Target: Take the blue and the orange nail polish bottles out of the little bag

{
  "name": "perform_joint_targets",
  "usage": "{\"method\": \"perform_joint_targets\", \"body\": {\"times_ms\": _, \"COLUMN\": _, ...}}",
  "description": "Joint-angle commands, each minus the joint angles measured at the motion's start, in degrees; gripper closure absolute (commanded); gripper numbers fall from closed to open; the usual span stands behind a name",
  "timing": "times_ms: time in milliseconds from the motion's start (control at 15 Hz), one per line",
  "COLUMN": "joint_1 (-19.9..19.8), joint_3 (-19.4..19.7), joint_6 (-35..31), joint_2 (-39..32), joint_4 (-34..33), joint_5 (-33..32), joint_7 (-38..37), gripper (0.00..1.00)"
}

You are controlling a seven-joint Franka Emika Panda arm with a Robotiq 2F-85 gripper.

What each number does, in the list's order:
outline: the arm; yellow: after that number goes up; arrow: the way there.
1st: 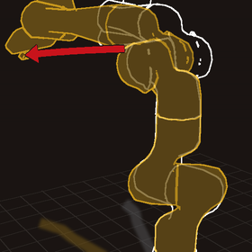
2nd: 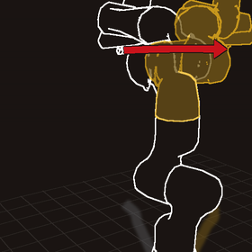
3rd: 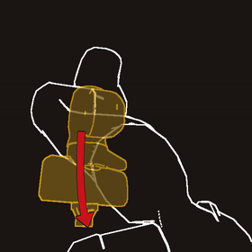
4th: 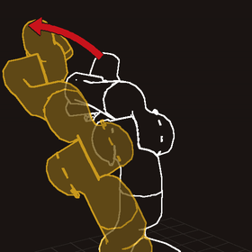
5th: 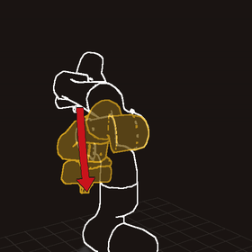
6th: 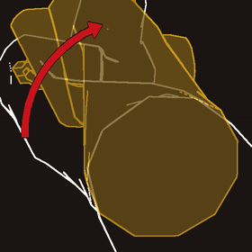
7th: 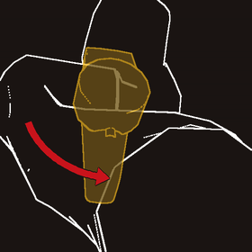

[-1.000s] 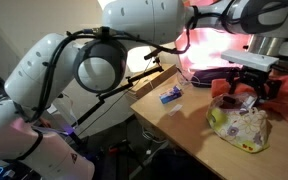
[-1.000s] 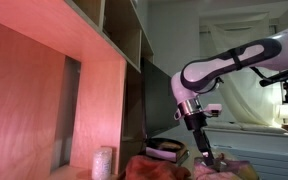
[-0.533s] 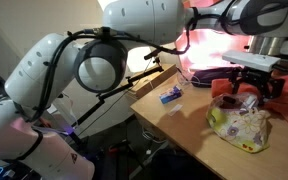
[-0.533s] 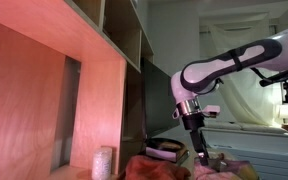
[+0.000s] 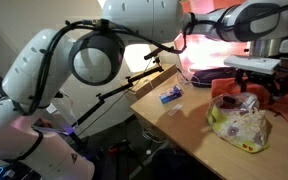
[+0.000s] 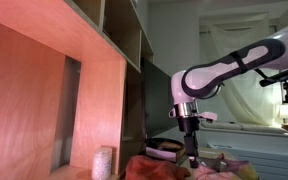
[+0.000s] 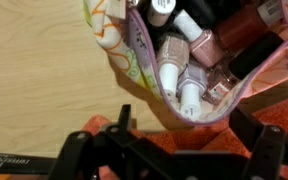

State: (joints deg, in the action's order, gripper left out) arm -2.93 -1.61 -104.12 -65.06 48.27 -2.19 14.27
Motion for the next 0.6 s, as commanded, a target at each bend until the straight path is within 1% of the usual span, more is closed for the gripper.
{"method": "perform_joint_targets", "body": {"times_ms": 0, "joint_1": 0.66, "joint_3": 0.71, "joint_6": -7.77, "joint_2": 8.22, "joint_4": 13.66, "joint_5": -2.11, "joint_7": 0.75, "gripper": 0.00}}
{"method": "perform_joint_targets", "body": {"times_ms": 133, "joint_1": 0.47, "joint_3": 0.47, "joint_6": -12.28, "joint_2": 10.58, "joint_4": 18.31, "joint_5": -2.99, "joint_7": 0.47, "gripper": 0.00}}
{"method": "perform_joint_targets", "body": {"times_ms": 533, "joint_1": 0.23, "joint_3": 0.53, "joint_6": -22.98, "joint_2": 17.73, "joint_4": 32.31, "joint_5": -3.94, "joint_7": 0.83, "gripper": 0.00}}
